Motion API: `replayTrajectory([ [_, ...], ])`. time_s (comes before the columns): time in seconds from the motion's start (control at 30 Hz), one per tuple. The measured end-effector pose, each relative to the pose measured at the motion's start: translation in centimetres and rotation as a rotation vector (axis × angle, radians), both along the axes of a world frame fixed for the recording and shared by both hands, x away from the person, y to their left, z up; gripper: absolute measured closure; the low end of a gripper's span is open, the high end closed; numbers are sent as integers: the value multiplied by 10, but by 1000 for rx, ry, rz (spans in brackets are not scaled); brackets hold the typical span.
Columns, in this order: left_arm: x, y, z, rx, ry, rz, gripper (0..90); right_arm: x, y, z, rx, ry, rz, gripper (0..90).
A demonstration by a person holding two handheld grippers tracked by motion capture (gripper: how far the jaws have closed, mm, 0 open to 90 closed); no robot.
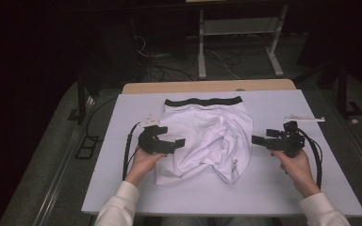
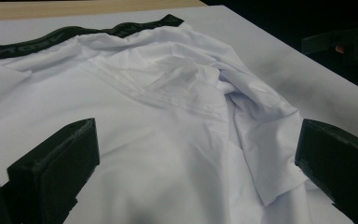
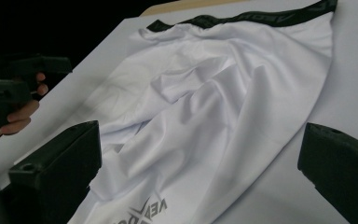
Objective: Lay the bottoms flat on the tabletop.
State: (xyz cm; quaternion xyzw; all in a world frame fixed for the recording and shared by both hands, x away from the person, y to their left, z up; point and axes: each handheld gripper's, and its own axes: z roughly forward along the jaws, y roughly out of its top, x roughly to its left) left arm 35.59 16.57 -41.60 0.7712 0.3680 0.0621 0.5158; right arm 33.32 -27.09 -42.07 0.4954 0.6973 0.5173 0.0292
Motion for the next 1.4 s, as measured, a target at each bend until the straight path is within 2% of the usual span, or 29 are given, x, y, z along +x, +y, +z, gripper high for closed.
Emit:
replayTrajectory([
  [0.07, -3, -1, 0, 11, 2, -11, 0, -3, 4, 0, -15, 1, 17, 0],
  [0.33, -17, -6, -2, 11, 1, -50, 0, -22, 19, -3, -44, 3, 93, 0],
  [0.63, -31, -16, -6, 36, 8, -118, 0, -43, 33, -8, -70, 33, 182, 0],
  [0.83, -33, -23, -13, 60, 27, -150, 0, -52, 46, -11, -128, 52, 255, 20],
  [1.1, -33, -28, -16, 77, 31, -176, 0, -57, 61, -14, -124, 84, 331, 108],
  [1.23, -31, -28, -19, 93, 39, -172, 0, -58, 67, -16, -122, 104, 362, 142],
  [1.4, -31, -29, -19, 89, 35, -172, 0, -60, 74, -18, -136, 105, 391, 223],
])
